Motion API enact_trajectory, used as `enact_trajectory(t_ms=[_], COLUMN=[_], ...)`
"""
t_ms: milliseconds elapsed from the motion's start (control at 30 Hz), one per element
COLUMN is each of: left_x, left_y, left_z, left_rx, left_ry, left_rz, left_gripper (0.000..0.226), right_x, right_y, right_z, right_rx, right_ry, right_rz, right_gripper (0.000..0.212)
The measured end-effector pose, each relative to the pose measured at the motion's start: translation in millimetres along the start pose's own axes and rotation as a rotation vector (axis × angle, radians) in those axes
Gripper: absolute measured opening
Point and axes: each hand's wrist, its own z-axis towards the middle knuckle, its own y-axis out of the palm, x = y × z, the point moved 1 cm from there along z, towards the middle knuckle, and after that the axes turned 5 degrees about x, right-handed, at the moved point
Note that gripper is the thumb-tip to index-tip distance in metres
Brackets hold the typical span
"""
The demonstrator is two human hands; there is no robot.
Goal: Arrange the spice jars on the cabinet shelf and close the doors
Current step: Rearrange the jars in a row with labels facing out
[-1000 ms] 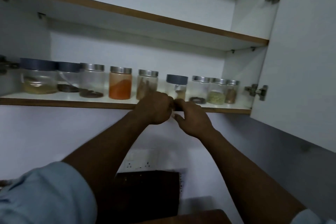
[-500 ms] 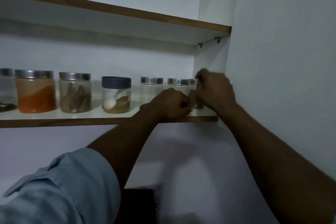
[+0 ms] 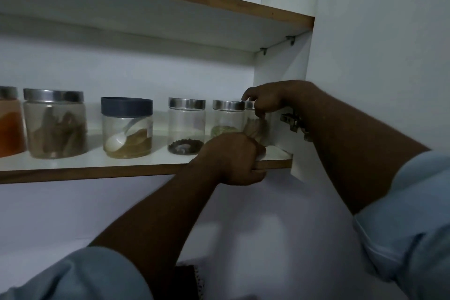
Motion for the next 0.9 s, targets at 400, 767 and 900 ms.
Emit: enact_trajectory(t_ms=[400,767,900], left_x=[-4.3,-2.9,-2.8], left_y=[9.5,6.5,5.4], left_z=[2.0,1.7,1.9], left_rx=[0.022,0.082,0.082], left_ry=[0.008,-0.010,-0.025], left_rz=[0.036,-0.009,-0.044], left_gripper=[0.050,0.046,0.041], right_x=[-1.2,0.6,-4.0], right_y=[-15.0,-9.6,-10.4], right_z=[-6.9,-12.6,-15.5], right_rx=[-0.004,0.063,0.007], right_ry=[0.018,0.036,0.058], right_rz=[-0.189,-0.260,-0.234], right_gripper=[0.084,0.086,0.069])
